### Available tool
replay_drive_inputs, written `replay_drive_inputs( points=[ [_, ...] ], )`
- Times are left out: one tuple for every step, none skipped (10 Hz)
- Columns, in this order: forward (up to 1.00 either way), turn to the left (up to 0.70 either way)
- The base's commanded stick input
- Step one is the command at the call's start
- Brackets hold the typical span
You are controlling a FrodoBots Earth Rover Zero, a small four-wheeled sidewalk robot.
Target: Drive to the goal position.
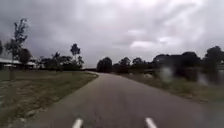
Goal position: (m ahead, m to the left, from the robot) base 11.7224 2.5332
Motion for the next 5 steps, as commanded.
replay_drive_inputs(
  points=[
    [0.84,0.03],
    [0.84,0.03],
    [0.84,0.03],
    [0.84,0.03],
    [0.84,0.03]
  ],
)
